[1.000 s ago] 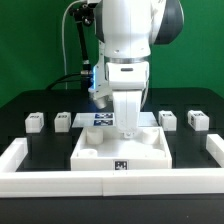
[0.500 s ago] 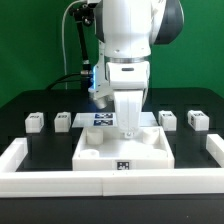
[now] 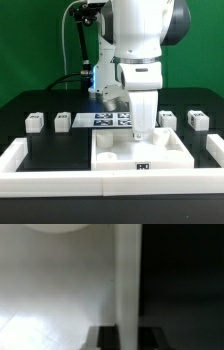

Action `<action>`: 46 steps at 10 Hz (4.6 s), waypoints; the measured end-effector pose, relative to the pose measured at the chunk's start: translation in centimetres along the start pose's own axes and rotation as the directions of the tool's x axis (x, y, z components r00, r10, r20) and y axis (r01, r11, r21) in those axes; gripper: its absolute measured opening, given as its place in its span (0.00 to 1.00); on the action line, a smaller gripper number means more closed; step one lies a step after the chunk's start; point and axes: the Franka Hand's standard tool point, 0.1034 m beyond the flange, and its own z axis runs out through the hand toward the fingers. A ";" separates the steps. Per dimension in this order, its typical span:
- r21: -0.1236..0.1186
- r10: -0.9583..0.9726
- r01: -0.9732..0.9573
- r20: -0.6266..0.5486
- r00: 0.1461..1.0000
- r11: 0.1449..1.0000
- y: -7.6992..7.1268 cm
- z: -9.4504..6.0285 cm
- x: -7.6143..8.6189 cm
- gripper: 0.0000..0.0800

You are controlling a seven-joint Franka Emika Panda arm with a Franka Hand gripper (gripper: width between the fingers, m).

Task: Assemble square table

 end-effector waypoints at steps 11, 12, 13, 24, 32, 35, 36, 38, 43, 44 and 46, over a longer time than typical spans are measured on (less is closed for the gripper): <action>-0.023 0.037 -0.038 -0.021 0.999 0.999 3.1 -0.1 6.0 0.08; -0.023 0.040 -0.041 -0.021 0.999 0.999 3.1 -0.1 5.8 0.08; -0.023 0.041 -0.041 -0.021 0.999 0.999 3.1 -0.1 5.8 0.08; -0.083 0.144 -0.147 -0.038 0.989 0.986 2.5 -1.6 5.3 0.81; -0.111 0.472 -0.479 -0.088 0.877 0.871 -0.1 -4.8 8.0 0.81; -0.092 0.720 -0.739 -0.173 0.672 0.667 -0.8 -4.9 8.3 0.81; -0.062 0.796 -0.814 -0.175 0.579 0.578 -1.8 -4.7 8.9 0.81; -0.008 0.908 -0.924 -0.179 0.378 0.383 -2.5 -4.4 10.2 0.81; 0.085 0.988 -0.996 -0.154 -0.019 -0.006 -3.4 -4.1 12.3 0.81; 0.095 0.986 -0.994 -0.155 -0.068 -0.054 -3.6 -4.1 12.6 0.81; 0.095 0.987 -0.995 -0.153 -0.057 -0.043 -5.6 -3.3 14.8 0.81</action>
Offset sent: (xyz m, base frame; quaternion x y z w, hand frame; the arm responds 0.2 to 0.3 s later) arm 0.0159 0.0389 -0.0067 0.0025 0.0088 -0.0288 0.9995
